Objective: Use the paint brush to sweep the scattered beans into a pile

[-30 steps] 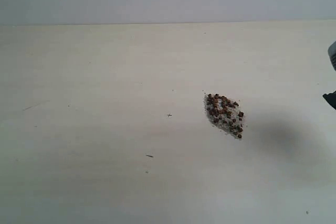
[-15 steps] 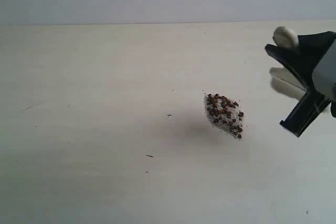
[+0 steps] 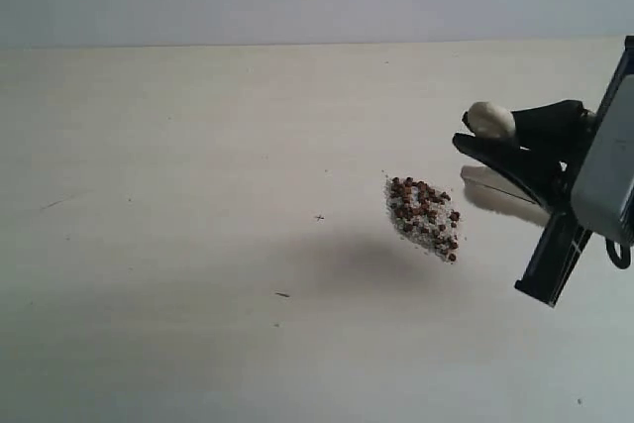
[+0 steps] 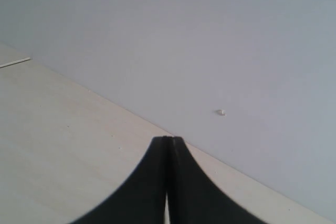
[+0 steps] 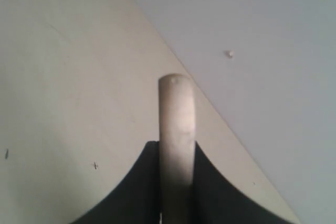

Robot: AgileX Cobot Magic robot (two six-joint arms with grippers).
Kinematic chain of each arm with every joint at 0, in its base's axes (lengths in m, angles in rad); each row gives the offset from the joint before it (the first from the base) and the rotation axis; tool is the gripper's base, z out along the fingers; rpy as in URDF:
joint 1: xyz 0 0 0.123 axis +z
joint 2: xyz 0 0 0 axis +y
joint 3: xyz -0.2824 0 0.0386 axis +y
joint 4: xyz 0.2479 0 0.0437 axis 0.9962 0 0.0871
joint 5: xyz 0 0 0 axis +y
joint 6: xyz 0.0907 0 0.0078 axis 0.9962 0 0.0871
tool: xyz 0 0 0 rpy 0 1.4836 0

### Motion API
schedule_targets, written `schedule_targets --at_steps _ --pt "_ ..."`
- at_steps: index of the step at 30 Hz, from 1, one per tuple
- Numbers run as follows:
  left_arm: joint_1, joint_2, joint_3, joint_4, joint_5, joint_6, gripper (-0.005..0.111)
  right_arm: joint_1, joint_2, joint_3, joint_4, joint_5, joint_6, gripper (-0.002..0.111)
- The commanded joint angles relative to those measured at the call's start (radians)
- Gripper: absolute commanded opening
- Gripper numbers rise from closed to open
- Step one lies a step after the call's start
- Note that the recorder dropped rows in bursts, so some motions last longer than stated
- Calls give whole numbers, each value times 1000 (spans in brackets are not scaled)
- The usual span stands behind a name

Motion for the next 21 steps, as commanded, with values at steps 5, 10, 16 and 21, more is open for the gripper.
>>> schedule_targets --at_steps 5,10,16,21 --pt "1 -7 3 8 2 1 0 -243 12 3 -5 -106 -11 0" --pt "1 -7 3 8 2 1 0 -401 34 3 -46 -181 -11 0" --pt "1 -7 3 8 2 1 0 -554 163 3 -179 -390 41 0" --pt "1 -7 3 8 2 1 0 -588 259 -8 -434 -515 121 0"
